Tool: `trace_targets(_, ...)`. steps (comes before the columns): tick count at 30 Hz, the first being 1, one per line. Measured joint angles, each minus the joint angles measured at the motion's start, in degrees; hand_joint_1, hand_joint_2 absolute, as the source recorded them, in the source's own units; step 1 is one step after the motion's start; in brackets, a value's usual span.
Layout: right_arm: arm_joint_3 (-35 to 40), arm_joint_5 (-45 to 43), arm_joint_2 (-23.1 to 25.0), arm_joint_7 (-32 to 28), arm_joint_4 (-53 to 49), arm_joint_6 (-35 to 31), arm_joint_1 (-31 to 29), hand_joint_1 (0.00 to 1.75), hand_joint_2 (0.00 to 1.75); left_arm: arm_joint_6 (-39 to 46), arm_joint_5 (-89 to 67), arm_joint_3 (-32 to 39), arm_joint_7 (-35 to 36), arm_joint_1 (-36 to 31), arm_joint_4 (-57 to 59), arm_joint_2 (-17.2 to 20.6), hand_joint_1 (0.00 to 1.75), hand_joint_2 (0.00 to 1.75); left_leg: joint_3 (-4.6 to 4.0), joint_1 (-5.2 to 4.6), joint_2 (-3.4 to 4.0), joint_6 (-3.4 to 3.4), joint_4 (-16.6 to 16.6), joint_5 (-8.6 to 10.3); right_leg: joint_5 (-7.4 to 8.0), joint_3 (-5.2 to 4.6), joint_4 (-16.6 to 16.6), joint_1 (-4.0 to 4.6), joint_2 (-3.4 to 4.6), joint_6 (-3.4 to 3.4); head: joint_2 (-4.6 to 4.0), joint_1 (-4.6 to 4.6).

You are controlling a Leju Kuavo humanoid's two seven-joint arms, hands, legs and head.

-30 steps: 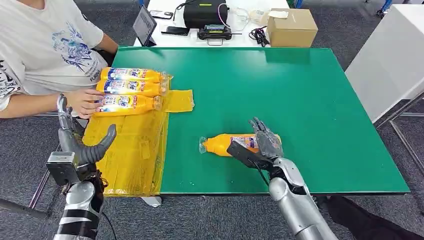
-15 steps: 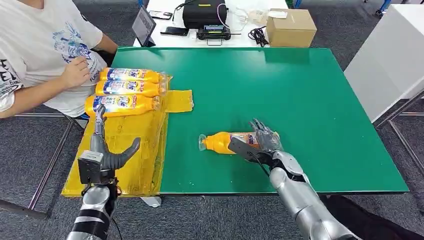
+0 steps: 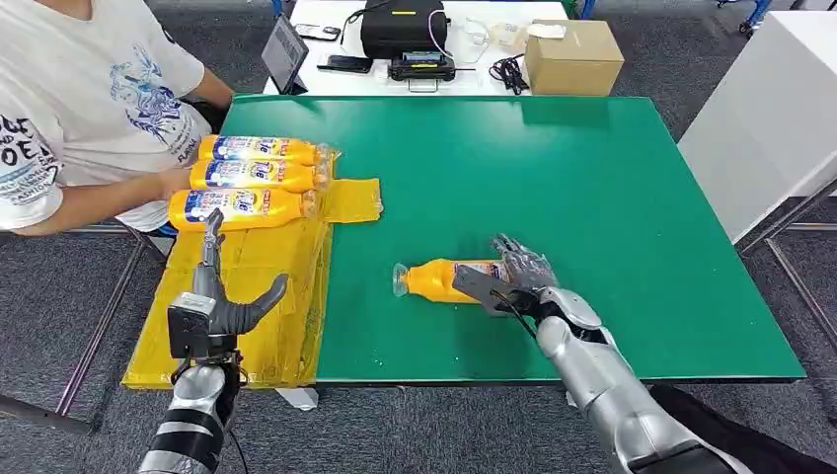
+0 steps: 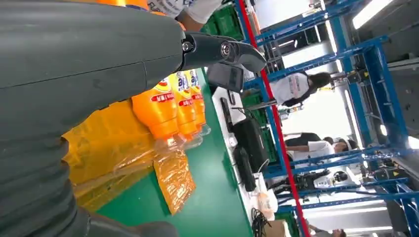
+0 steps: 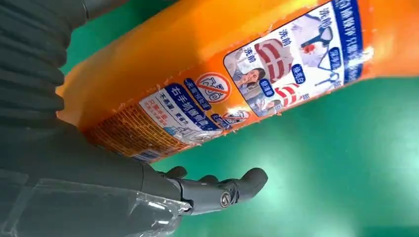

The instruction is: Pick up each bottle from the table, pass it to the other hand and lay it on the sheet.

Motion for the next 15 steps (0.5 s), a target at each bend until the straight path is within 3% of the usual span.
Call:
trace_targets(6, 1.5, 0.0, -0.6, 0.1, 1.4, 0.6, -1.1, 0.00, 1.75, 0.0, 0.0, 0.0, 0.0, -0.3, 0.8, -0.1, 0.00, 1.75, 0.07, 0.00, -0.01, 0.01, 0.0, 0.00, 0.00, 0.09, 0.0, 0.00, 0.00, 0.00, 0.00, 0.00)
trace_targets(8, 1.7, 0.0, -0.7, 0.1, 1.7, 0.6, -1.3, 0.14, 1.75, 0.0, 0.0, 0.0, 0.0, -0.3, 0.9, -0.1, 0.00, 1.75, 0.08, 0.00, -0.01, 0.01, 0.0, 0.00, 0.00, 0.09, 0.0, 0.00, 0.00, 0.01, 0.00, 0.00)
trace_targets(9, 1.8, 0.0, -0.8, 0.1, 1.8, 0.6, -1.4, 0.54, 1.75, -0.1, 0.0, 0.0, 0.0, -0.3, 1.0, -0.1, 0.00, 1.75, 0.08, 0.00, -0.01, 0.01, 0.0, 0.00, 0.00, 0.10, 0.0, 0.00, 0.00, 0.01, 0.00, -0.02)
trace_targets(10, 1.9, 0.1, -0.9, 0.1, 1.9, 0.9, -1.5, 1.08, 1.75, -0.1, 0.0, 0.0, 0.0, -0.3, 1.1, -0.1, 0.00, 1.75, 0.08, 0.00, -0.01, 0.01, 0.0, 0.00, 0.00, 0.10, 0.0, 0.00, 0.00, 0.01, 0.00, -0.02)
trace_targets(11, 2.0, 0.3, -0.9, 0.1, 2.0, 1.3, -1.6, 1.33, 1.75, -0.1, 0.0, 0.0, 0.0, -0.3, 1.2, -0.1, 0.00, 1.75, 0.08, 0.00, -0.01, 0.01, 0.0, 0.00, 0.00, 0.10, 0.0, 0.00, 0.00, 0.01, 0.00, 0.00)
trace_targets(12, 2.4, 0.5, -1.0, 0.2, 2.2, 1.9, -1.9, 1.34, 1.75, -0.2, 0.0, 0.0, 0.0, -0.4, 1.3, -0.1, 0.00, 1.75, 0.09, 0.00, 0.00, 0.00, 0.0, 0.00, 0.00, 0.10, 0.0, 0.00, 0.00, 0.00, 0.00, -0.02)
trace_targets(15, 3.9, 1.8, -1.4, 0.9, 3.1, 3.8, -3.1, 1.73, 1.75, -0.4, 0.2, 0.0, 0.1, -0.5, 1.7, -0.1, 0.00, 1.75, 0.11, 0.00, 0.00, 0.01, 0.0, 0.00, 0.00, 0.13, 0.0, 0.00, 0.00, 0.00, 0.00, 0.00)
